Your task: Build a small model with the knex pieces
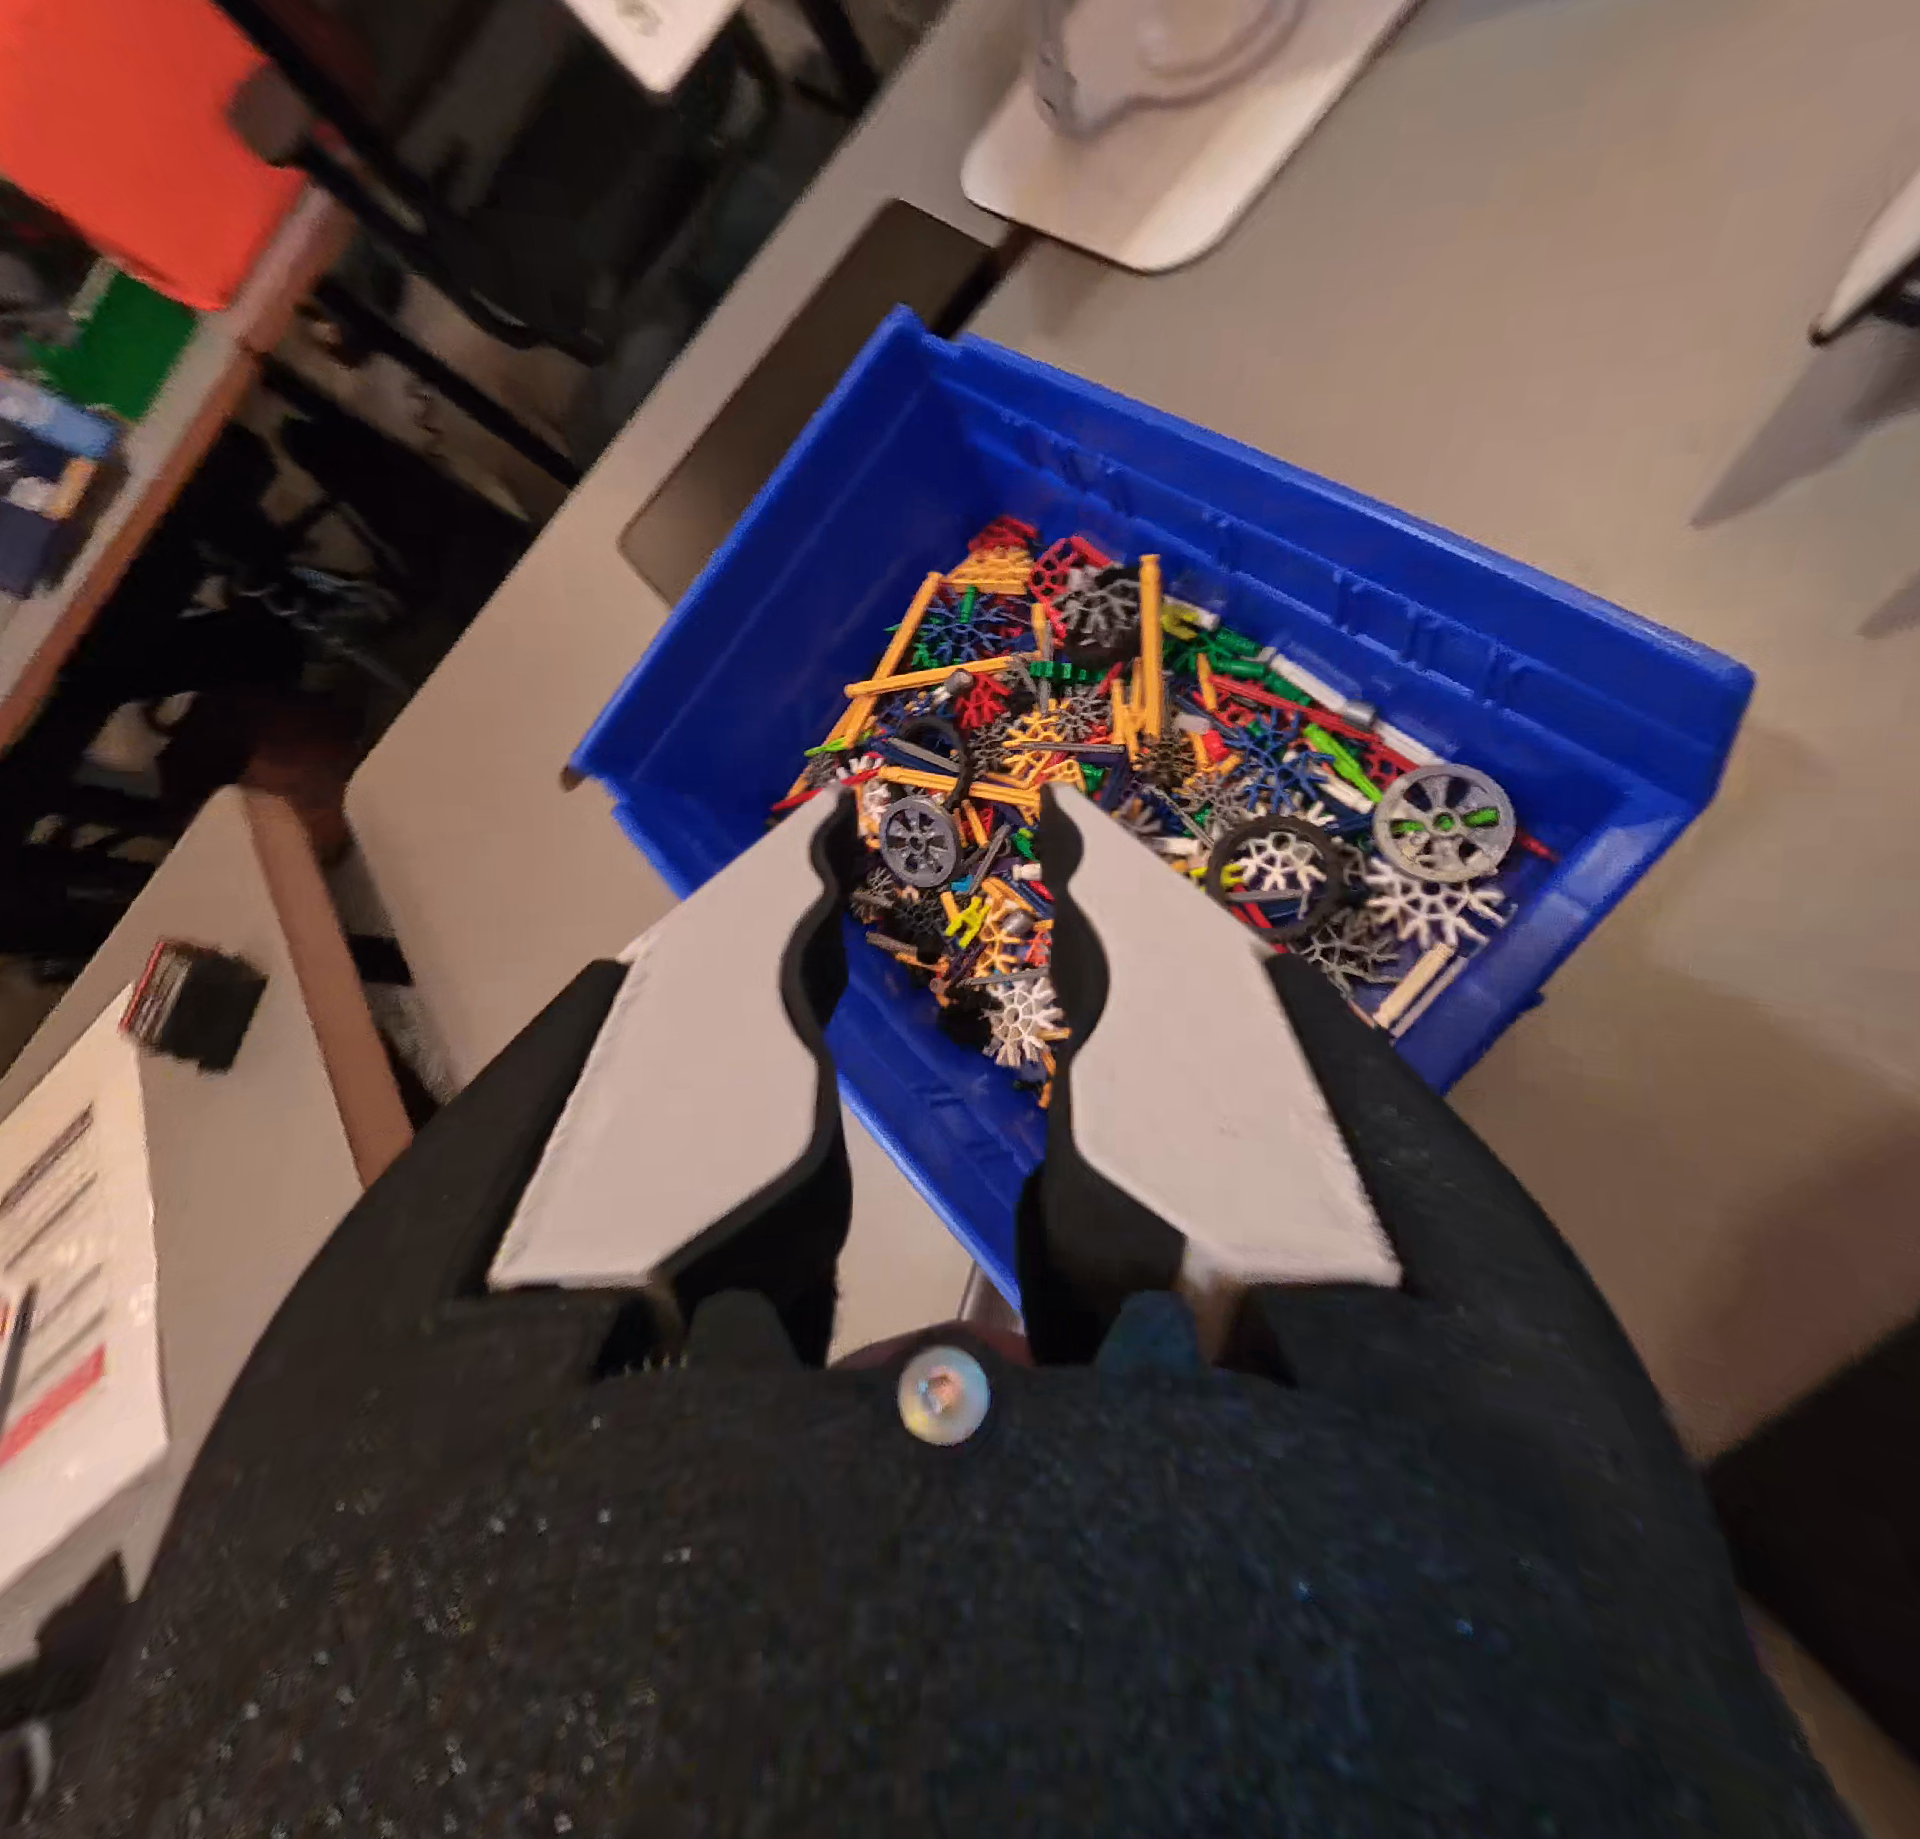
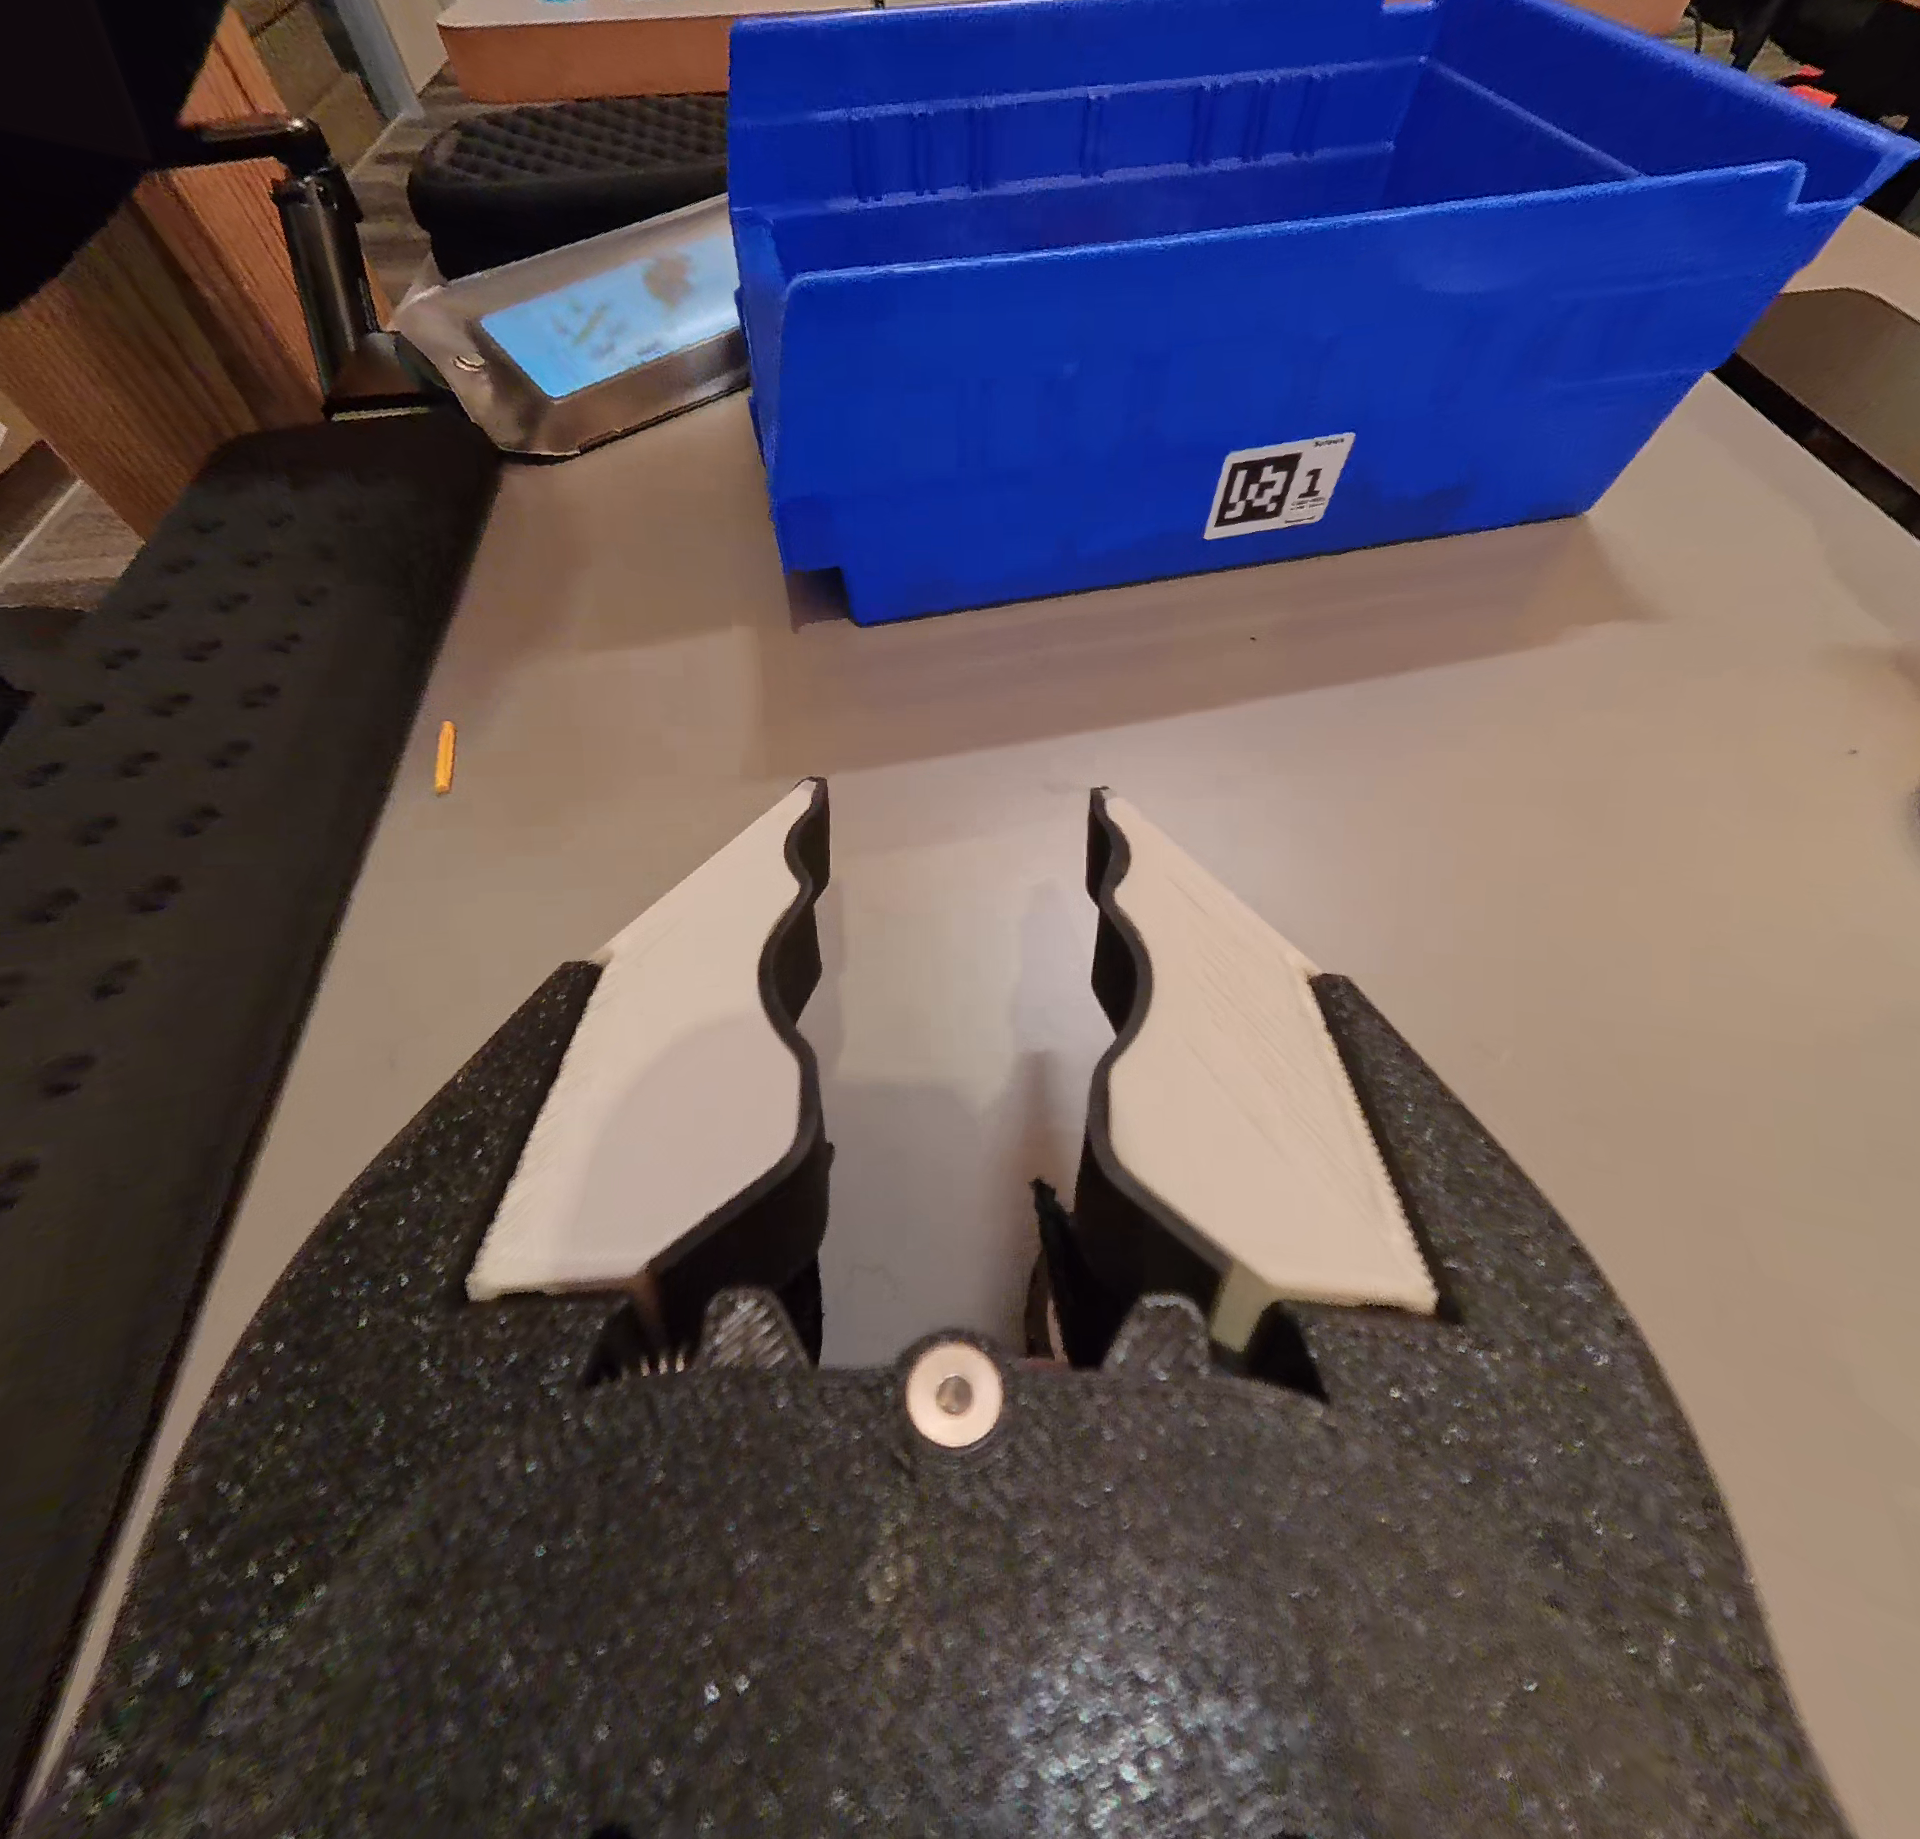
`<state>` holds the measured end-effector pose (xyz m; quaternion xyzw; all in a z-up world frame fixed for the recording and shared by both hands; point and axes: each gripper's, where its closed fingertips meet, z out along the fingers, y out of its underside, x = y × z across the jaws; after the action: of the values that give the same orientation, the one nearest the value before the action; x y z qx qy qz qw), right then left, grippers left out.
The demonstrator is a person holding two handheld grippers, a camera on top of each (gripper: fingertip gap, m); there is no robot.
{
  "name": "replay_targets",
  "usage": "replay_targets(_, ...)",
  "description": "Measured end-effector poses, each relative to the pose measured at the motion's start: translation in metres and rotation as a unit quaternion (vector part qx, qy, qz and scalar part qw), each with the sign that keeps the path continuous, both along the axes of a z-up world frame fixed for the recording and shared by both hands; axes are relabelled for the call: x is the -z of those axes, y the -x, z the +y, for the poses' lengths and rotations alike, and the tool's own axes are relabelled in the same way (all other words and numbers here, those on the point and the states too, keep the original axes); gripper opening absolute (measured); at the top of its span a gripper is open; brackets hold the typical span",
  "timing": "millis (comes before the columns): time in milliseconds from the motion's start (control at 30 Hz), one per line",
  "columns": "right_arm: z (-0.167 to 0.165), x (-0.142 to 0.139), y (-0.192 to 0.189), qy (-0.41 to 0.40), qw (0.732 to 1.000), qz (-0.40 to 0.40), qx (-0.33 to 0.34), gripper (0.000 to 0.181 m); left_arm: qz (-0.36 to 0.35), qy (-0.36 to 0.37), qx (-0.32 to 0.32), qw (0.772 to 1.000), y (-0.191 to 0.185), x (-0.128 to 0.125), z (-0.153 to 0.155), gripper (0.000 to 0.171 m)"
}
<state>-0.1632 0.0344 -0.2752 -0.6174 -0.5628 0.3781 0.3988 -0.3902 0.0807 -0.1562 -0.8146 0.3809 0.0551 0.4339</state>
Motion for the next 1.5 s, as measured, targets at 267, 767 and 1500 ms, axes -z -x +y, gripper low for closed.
replay_targets(267, 0.0, 0.001, 0.0, -0.004, 1.0, -0.004, 0.001, 0.05, -0.112, -0.108, -0.033, 0.987, -0.001, 0.004, -0.074, 0.0)
replay_targets(767, 0.001, 0.006, 0.001, -0.014, 1.0, -0.021, 0.003, 0.05, -0.137, 0.082, 0.001, 0.987, -0.023, 0.14, -0.199, 0.011)
replay_targets(1500, 0.021, 0.008, -0.003, 0.038, 0.998, -0.017, 0.038, 0.05, -0.131, 0.078, 0.084, 0.985, -0.045, 0.151, -0.198, 0.014)
